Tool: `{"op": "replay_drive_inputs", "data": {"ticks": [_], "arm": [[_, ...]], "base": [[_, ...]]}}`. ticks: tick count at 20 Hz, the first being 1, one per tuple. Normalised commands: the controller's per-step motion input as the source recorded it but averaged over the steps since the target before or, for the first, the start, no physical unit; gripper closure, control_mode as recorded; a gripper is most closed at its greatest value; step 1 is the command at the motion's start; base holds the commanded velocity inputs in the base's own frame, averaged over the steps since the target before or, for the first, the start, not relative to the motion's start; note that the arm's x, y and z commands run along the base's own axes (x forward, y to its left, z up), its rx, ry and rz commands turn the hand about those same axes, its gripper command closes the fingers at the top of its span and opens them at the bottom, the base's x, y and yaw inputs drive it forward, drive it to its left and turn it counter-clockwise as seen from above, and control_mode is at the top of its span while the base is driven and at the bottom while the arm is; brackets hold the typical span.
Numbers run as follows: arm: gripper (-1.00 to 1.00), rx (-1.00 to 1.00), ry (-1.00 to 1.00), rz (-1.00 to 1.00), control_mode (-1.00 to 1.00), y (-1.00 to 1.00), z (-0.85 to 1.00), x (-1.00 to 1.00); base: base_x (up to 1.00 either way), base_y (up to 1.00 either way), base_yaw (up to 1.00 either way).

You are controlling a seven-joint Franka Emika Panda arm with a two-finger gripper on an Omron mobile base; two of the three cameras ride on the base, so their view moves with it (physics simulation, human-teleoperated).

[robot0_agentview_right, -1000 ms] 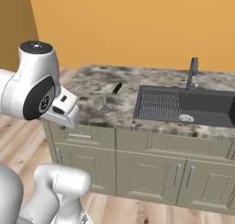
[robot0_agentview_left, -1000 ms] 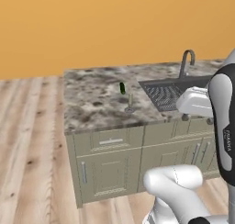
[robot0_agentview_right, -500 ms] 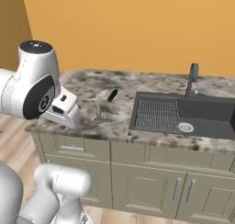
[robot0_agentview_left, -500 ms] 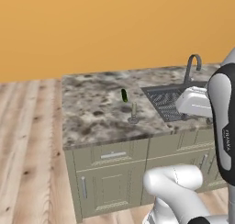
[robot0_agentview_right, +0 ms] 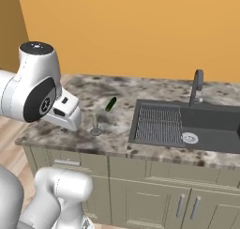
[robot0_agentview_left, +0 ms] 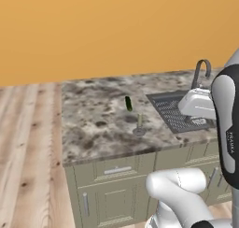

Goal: Pick the candle and candle from the dining table and place them in the open cabinet. Close the cabinet after placing the objects.

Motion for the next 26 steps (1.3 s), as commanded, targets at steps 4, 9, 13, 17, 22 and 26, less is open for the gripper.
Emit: {"op": "replay_drive_inputs", "data": {"ticks": [4,9,13,17,22,26], "arm": [[-1.0,0.0,0.0,0.0,1.0,0.0,0.0,0.0],[-1.0,0.0,0.0,0.0,1.0,0.0,0.0,0.0],[-1.0,0.0,0.0,0.0,1.0,0.0,0.0,0.0],[-1.0,0.0,0.0,0.0,1.0,0.0,0.0,0.0],[-1.0,0.0,0.0,0.0,1.0,0.0,0.0,0.0],[-1.0,0.0,0.0,0.0,1.0,0.0,0.0,0.0]], "base": [[0.28,-0.16,0.0],[0.26,-0.18,0.0],[0.27,-0.11,0.0],[0.35,-0.09,0.0],[0.34,-0.06,0.0],[0.31,-0.07,0.0]]}}
